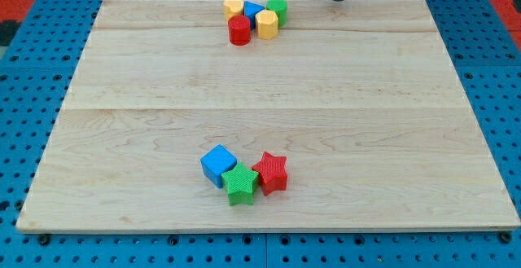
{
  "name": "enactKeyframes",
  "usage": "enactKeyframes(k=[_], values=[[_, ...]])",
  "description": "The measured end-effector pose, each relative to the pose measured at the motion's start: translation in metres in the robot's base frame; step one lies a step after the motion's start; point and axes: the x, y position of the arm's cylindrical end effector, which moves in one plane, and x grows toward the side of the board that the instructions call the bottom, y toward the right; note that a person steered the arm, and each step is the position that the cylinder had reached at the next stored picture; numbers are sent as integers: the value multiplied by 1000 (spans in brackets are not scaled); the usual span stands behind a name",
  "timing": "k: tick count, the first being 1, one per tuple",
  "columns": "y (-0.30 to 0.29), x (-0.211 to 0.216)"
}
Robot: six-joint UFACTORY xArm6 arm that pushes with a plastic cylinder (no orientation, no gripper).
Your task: Move the green circle up a bit
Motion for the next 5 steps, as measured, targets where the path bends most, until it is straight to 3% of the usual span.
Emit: enactKeyframes(k=[1,2,3,5], values=[[-14,0],[-104,2],[-128,6],[-99,55]])
